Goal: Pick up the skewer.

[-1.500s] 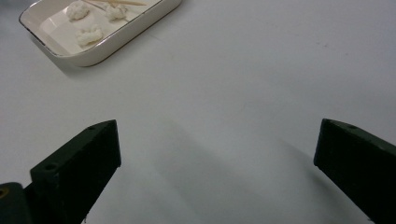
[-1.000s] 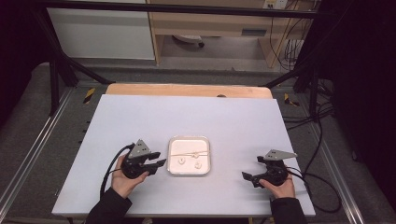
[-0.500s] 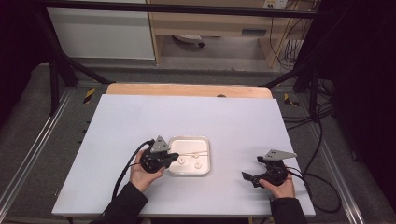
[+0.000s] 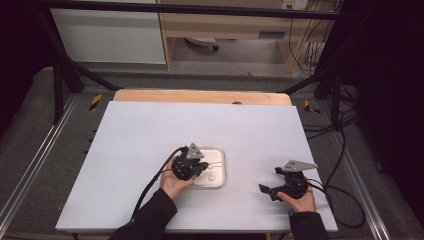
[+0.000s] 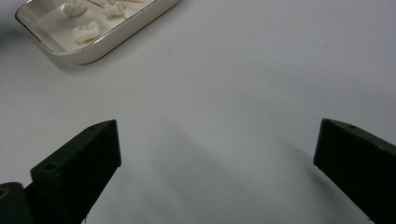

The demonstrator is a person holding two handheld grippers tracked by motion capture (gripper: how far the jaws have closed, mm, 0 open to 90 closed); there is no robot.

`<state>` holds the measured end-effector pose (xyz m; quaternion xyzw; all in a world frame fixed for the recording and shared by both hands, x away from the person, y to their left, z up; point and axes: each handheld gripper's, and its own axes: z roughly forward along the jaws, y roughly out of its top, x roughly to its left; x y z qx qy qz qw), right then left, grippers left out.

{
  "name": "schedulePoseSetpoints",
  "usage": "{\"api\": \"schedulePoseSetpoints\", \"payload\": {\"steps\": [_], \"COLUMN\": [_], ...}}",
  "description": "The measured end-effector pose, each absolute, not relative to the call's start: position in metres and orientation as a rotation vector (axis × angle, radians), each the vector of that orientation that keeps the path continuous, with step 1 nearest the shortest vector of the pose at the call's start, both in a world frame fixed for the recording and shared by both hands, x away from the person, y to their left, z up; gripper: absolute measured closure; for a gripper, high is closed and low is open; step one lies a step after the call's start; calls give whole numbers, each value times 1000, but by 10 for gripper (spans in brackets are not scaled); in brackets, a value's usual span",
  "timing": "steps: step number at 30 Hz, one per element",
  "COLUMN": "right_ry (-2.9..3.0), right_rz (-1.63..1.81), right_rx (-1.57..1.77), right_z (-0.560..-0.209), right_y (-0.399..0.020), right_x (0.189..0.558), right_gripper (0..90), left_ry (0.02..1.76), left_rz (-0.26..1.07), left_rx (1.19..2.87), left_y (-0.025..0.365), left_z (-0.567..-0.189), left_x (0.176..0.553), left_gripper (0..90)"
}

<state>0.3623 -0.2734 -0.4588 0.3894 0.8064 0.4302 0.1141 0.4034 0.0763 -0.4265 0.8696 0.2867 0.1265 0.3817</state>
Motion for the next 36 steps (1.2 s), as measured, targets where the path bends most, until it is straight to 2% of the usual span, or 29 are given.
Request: {"api": "schedulePoseSetpoints", "payload": {"steps": [13, 29, 34, 36], "right_ry": [2357, 2359, 2357, 2359], "right_rz": [1272, 1270, 1273, 1270], "right_rx": [1133, 1133, 1129, 1132], "right_z": [-458, -458, -458, -458], "right_y": [-274, -274, -274, -274], "right_x": [362, 362, 362, 362], "right_gripper": [12, 13, 12, 13], "left_ry": [713, 785, 781, 798], "left_rz": [345, 420, 461, 479], "left_rx": [2258, 2227, 2224, 2223], "left_y": [42, 53, 66, 76], "left_z": [-436, -438, -428, -425], "left_x": [414, 429, 428, 428], "left_gripper": [900, 900, 900, 870]}}
